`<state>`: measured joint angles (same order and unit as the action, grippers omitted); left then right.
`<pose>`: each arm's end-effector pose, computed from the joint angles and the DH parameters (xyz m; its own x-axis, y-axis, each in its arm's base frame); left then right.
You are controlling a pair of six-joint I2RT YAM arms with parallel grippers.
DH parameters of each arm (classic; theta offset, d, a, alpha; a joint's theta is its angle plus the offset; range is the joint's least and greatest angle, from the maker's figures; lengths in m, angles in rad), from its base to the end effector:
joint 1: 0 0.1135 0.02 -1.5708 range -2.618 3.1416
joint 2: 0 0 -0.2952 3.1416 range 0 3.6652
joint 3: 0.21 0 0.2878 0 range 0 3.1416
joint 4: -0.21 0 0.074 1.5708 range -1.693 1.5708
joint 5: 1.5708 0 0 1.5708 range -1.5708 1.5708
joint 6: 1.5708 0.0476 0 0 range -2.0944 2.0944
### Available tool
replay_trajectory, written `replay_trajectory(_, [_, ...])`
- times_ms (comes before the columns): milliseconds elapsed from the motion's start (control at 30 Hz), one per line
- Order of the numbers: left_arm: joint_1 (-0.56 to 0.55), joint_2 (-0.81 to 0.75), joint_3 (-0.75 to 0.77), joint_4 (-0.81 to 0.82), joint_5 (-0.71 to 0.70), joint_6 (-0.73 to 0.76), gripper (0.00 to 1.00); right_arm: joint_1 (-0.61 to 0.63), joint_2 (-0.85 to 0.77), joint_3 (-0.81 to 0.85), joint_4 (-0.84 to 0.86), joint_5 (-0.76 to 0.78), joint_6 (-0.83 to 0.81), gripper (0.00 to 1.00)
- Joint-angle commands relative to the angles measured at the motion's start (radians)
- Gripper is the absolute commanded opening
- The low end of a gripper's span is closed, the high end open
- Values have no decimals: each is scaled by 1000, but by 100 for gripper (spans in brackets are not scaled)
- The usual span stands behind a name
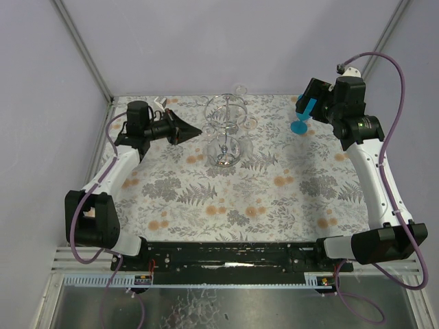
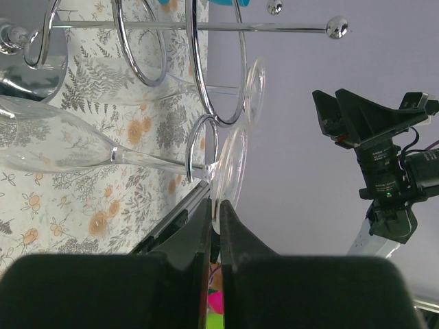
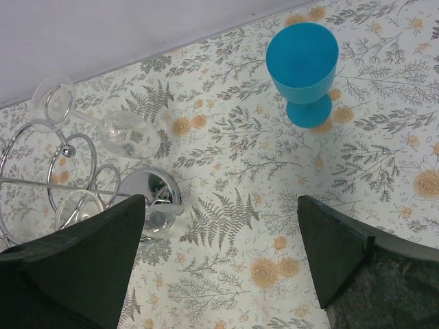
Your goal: Take the wine glass off the wine glass rack
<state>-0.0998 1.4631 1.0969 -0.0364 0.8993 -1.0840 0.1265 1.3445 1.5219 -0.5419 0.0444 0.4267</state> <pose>0.3624 -0.0737 0.3216 -0.8706 -0.4654 -0.1593 0.0197 0.2905 -0.9567 0.3314 0.0400 0.4666 -0.3571 0.3714 -0.8571 0.0691 0.9255 0.3723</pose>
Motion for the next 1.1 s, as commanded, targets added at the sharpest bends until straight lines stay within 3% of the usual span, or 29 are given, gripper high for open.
replay_trajectory(0, [11, -39, -16, 57, 34, -3, 0, 5, -29, 7, 17, 17, -10, 99])
replay_trajectory(733, [73, -173, -109, -12, 49, 17, 0, 5, -27, 15, 18, 5, -10, 99])
replay_trajectory(933, [133, -255, -136, -111, 44, 119, 0, 5, -19, 23, 18, -3, -13, 99])
replay_trajectory(1067, [163, -277, -76, -225, 27, 261, 0, 5, -10, 35, 17, -9, -14, 99])
